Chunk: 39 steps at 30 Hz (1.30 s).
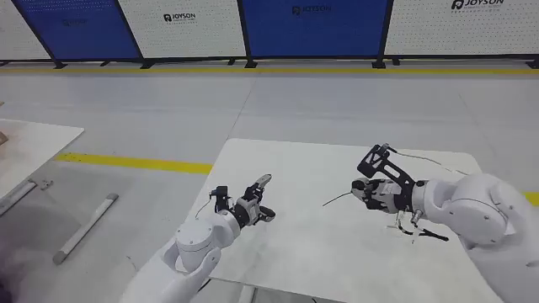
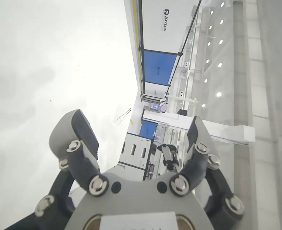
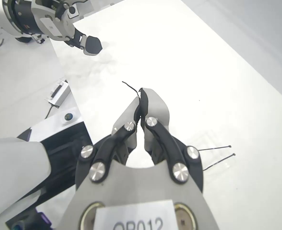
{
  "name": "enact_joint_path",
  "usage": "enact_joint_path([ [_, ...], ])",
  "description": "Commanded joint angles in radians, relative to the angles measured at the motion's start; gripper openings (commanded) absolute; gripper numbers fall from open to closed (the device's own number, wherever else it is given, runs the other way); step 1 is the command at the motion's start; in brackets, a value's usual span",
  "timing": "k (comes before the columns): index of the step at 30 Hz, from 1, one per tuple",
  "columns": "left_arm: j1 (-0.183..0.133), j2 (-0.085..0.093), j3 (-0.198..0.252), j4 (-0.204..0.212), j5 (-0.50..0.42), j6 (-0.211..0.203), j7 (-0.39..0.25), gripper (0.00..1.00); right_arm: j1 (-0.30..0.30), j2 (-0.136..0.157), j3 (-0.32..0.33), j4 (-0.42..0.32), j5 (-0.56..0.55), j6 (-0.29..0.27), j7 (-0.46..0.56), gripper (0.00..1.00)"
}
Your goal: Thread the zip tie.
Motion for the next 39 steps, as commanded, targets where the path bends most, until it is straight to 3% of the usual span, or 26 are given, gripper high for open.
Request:
enact_joint_path([
  [1, -0.045, 0.02, 0.047, 0.0, -0.109, 0.0, 0.081, 1.0, 0.024, 0.006, -0.05, 0.013, -0.021, 0.0, -0.035, 0.0],
  [12, -0.039, 0.02, 0.06, 0.008, -0.104, 0.0, 0.063, 1.0, 0.035, 0.008, -0.07, 0.03, -0.013, 0.001, -0.065, 0.0],
  [16, -0.048, 0.024, 0.084, 0.018, -0.139, 0.0, 0.055, 1.0, 0.035, 0.008, -0.094, -0.005, -0.092, 0.0, -0.088, 0.0],
  [22, -0.1, 0.032, 0.142, 0.015, -0.296, 0.0, 0.117, 1.0, 0.079, 0.013, -0.173, -0.041, -0.176, 0.0, -0.135, 0.0],
  [28, -0.203, 0.05, 0.231, 0.03, -0.471, 0.0, 0.201, 1.0, 0.157, 0.029, -0.294, -0.044, -0.229, 0.0, -0.172, 0.0],
  [39, -0.196, 0.048, 0.244, 0.035, -0.483, 0.0, 0.176, 1.0, 0.16, 0.03, -0.299, -0.041, -0.227, 0.0, -0.176, 0.0],
])
